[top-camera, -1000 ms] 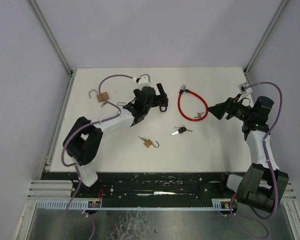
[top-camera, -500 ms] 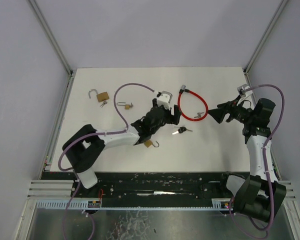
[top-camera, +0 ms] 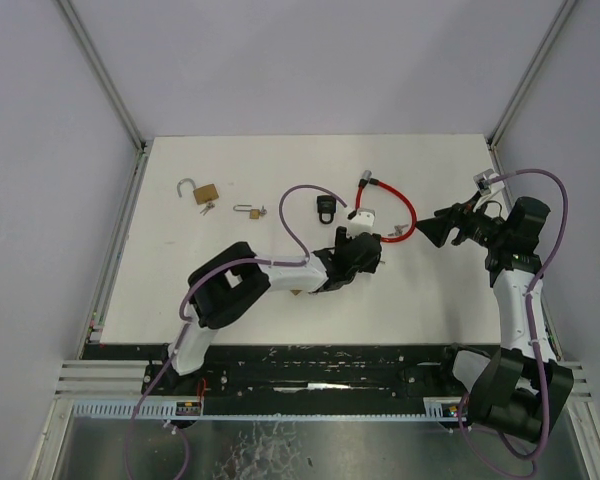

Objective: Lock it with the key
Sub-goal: Move the key to the center of the board, then pick up the lock from the center of the board.

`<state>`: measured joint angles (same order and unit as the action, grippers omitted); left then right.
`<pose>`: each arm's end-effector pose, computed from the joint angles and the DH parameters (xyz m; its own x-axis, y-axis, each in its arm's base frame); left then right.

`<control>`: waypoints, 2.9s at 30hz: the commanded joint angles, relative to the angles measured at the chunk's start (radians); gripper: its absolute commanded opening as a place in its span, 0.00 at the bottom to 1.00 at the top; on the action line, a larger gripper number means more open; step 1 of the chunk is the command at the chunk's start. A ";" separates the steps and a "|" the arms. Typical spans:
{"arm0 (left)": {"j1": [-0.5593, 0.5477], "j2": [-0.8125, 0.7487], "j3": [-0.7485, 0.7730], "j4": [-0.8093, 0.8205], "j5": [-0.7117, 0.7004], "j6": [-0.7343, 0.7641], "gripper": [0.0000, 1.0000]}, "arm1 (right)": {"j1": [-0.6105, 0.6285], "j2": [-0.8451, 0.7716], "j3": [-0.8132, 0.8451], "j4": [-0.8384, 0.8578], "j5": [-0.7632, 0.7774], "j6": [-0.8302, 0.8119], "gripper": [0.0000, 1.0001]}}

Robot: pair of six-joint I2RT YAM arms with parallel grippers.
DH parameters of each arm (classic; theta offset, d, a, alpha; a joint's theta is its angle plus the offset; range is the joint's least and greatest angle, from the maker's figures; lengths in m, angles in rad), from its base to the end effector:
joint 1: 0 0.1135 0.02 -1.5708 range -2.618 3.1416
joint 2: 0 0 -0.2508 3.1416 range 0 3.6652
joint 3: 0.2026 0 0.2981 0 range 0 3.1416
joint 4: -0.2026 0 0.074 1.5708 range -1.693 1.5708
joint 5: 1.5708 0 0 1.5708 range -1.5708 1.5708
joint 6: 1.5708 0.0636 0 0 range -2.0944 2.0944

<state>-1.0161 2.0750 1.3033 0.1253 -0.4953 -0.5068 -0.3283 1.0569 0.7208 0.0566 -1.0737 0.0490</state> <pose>0.2869 -0.4057 0.0942 -0.5434 0.0662 -0.8369 0.3252 0.9356 -0.1372 0.2948 -0.0414 0.2634 -0.2925 0.1243 -0.9482 -0.6324 0.7186 0.2893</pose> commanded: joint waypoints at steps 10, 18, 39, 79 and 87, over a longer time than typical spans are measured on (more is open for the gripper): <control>0.018 0.073 0.124 -0.158 -0.083 -0.063 0.24 | 0.000 0.000 0.033 0.026 -0.018 0.004 0.84; 0.154 0.025 0.142 -0.178 -0.043 -0.167 0.14 | 0.000 0.003 0.032 0.029 -0.026 0.008 0.84; 0.277 -0.422 -0.357 0.370 0.367 -0.163 0.76 | 0.000 -0.015 0.032 0.018 -0.041 -0.027 0.84; 0.068 -0.298 0.052 -0.943 -0.105 -1.047 1.00 | 0.354 -0.067 0.190 -0.446 0.310 -0.427 1.00; 0.098 -0.230 0.082 -1.054 -0.001 -1.210 0.99 | 0.317 -0.116 0.151 -0.415 0.301 -0.406 1.00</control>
<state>-0.9424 1.8484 1.3918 -0.8112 -0.5365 -1.5826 -0.0002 0.9691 0.8768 -0.4068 -0.7280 -0.3794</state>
